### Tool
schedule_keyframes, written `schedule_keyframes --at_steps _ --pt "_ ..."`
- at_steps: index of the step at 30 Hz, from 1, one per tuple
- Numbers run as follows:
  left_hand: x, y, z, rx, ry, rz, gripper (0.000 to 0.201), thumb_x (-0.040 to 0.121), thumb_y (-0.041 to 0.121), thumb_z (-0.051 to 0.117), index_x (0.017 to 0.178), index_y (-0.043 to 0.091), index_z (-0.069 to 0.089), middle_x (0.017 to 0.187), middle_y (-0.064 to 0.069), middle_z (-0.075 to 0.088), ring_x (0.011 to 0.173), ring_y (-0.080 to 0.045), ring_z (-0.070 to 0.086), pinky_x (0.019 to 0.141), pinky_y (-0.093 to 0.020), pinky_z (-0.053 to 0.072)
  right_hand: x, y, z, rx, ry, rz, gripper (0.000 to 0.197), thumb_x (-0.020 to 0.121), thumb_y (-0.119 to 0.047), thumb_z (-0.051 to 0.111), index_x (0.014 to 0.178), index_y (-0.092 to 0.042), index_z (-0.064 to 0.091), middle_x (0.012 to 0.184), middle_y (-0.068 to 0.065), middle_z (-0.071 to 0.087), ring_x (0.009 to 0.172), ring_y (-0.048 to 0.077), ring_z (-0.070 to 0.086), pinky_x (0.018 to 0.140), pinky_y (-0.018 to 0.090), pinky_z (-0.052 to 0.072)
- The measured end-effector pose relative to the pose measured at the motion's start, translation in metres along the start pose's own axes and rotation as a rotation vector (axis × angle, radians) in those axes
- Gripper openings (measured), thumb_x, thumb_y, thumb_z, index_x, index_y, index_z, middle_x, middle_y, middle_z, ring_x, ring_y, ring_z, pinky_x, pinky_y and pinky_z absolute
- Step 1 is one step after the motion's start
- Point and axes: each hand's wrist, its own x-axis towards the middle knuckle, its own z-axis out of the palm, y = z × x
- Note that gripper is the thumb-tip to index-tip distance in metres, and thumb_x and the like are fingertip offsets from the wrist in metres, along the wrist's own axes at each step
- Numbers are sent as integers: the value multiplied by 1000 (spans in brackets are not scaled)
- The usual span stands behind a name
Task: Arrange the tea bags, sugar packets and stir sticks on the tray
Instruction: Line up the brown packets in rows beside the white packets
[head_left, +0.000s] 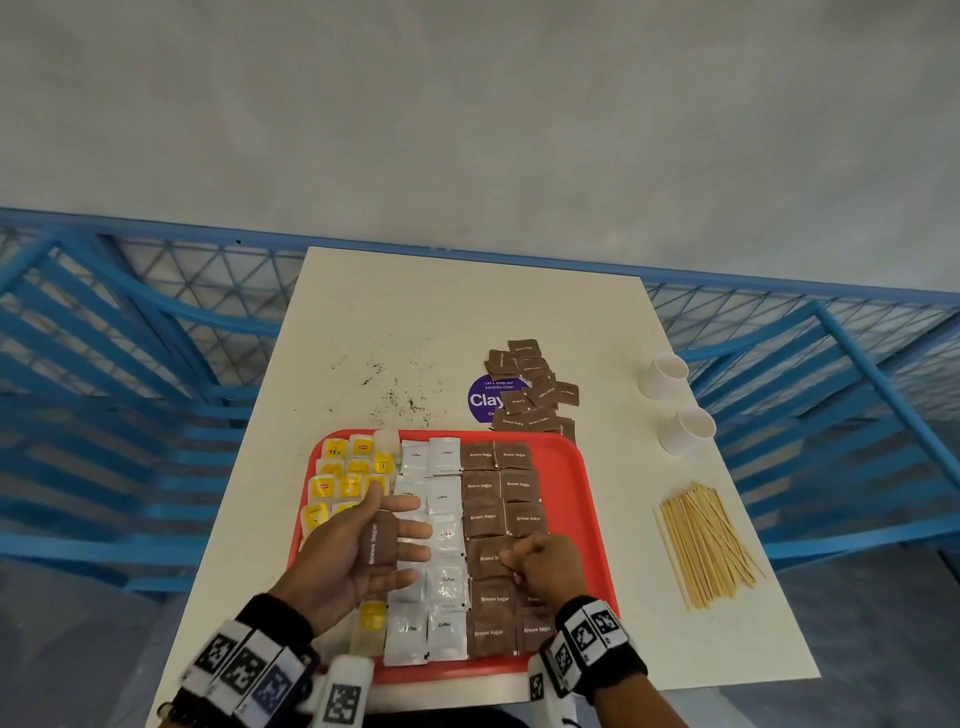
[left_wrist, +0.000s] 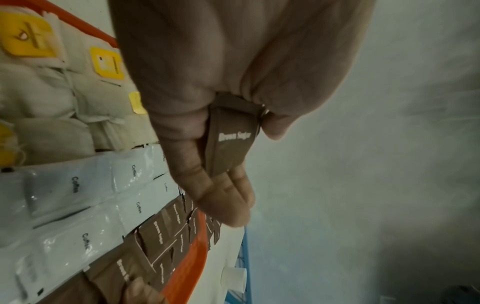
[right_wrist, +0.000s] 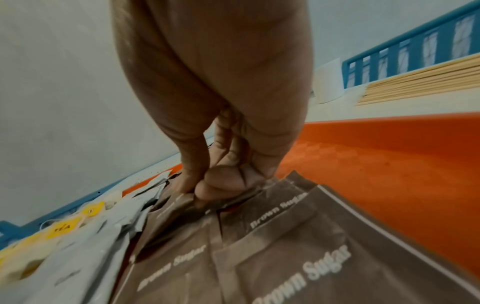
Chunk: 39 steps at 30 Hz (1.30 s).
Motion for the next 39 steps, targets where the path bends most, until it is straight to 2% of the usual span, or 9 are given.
schedule_keyframes --at_steps 7,11,13,17,23,28,31,34,39 --pt "0 4 13 3 -61 2 71 88 66 38 132 13 55 98 -32 70 65 -33 67 50 -31 52 -28 -28 -7 -162 141 -224 39 79 -33 80 58 -18 51 55 -8 57 49 2 48 48 12 38" --pt "2 5 30 127 -125 -24 72 86 72 32 133 20 49 90 -34 68 60 -33 66 46 -29 50 -84 -86 -16 32 -228 -460 29 89 -40 70 83 -12 70 72 1 68 64 3 57 61 12 45" --pt "1 6 41 202 -175 -43 71 86 72 30 132 22 49 88 -33 69 60 -33 66 46 -29 51 -95 -101 -17 67 -424 -491 25 89 -30 72 91 -6 70 67 6 64 58 6 58 61 18 46" --pt "1 7 52 351 -245 -11 53 97 56 40 117 10 58 93 -26 71 71 -33 68 56 -33 57 -84 -97 -21 92 -256 -462 20 79 -23 83 79 -6 71 65 3 63 58 12 55 60 27 46" --pt "12 -2 54 468 -5 183 21 89 21 71 80 5 62 85 -20 74 70 -29 72 64 -37 57 -77 -81 -43 167 -137 -434 25 81 -32 80 74 -10 71 68 -1 69 65 9 60 69 31 50" --pt "21 -7 65 580 -40 198 17 88 17 73 77 6 67 74 -14 74 67 -24 70 59 -33 58 -70 -80 -48 238 -135 -489 17 86 -35 74 85 -18 75 85 5 75 83 23 71 84 45 55" --pt "26 -9 72 603 -55 226 24 96 22 64 84 3 71 75 -12 71 69 -22 69 61 -34 59 -65 -81 -54 299 -146 -456 19 91 -27 70 83 -11 75 85 12 75 80 25 70 84 51 55" --pt "33 -11 79 593 -62 233 27 97 27 61 88 5 73 84 -24 67 72 -22 65 64 -36 60 -64 -82 -63 418 -207 -363 27 97 -27 61 84 -9 76 84 13 76 78 26 73 76 42 60" --pt "44 -14 91 547 -35 213 26 99 24 58 93 6 75 71 -8 67 66 -16 65 64 -35 56 -51 -69 -76 317 -238 -374 21 89 -20 73 81 0 72 62 1 67 53 7 55 56 22 45"
